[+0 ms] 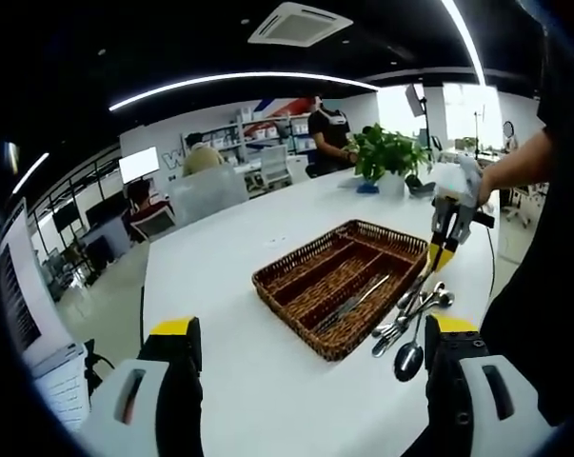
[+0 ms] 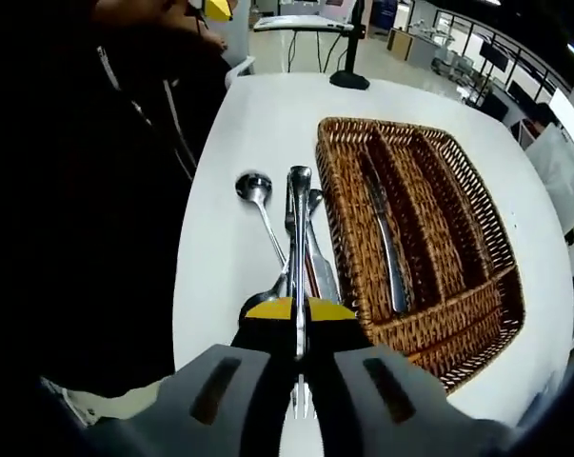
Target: Arrange the knives, forks, and spoons in their matching storage slots by inserting each utensil handle-first until every utensil is classified and aligned in the correct compartment
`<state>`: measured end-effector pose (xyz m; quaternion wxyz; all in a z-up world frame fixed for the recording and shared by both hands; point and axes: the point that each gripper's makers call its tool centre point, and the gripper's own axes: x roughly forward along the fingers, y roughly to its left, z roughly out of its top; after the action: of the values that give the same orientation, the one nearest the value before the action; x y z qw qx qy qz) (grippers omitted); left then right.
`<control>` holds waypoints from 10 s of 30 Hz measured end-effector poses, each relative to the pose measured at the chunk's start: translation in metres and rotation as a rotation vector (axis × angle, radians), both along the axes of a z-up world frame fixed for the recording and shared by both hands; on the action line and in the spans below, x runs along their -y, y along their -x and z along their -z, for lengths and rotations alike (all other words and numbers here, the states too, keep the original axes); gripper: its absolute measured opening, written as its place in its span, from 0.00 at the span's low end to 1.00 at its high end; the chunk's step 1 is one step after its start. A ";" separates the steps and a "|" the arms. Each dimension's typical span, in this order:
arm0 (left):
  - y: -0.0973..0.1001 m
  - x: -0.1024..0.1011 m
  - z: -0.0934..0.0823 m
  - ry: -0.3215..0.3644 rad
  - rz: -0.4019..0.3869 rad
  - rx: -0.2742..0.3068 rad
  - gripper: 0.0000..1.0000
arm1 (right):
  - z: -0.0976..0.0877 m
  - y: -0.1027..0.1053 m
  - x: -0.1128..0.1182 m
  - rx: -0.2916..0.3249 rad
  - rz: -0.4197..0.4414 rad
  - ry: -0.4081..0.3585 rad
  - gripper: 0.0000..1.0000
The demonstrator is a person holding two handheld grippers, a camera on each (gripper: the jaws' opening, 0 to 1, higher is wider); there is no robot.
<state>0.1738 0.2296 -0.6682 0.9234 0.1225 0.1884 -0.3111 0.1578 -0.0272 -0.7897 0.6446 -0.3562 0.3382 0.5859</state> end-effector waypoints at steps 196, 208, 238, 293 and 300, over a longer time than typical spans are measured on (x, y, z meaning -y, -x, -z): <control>-0.019 -0.018 -0.021 0.078 -0.052 0.027 0.99 | -0.092 -0.173 -0.064 0.262 -0.031 0.094 0.00; -0.012 -0.022 -0.019 0.075 -0.068 0.024 0.99 | -0.075 -0.172 -0.070 0.255 -0.034 0.096 0.00; -0.004 -0.035 -0.015 0.075 -0.114 0.018 0.99 | -0.030 -0.179 -0.079 0.268 -0.049 0.089 0.00; -0.011 -0.030 -0.012 0.028 -0.108 -0.030 0.99 | 0.064 -0.193 -0.080 0.242 -0.019 0.143 0.00; -0.013 -0.027 -0.014 0.027 -0.103 -0.031 0.99 | 0.069 -0.195 -0.079 0.257 -0.029 0.157 0.01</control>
<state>0.1871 0.2563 -0.6545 0.9368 0.0955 0.2046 -0.2674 0.3533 0.0514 -0.8582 0.6442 -0.4822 0.2927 0.5166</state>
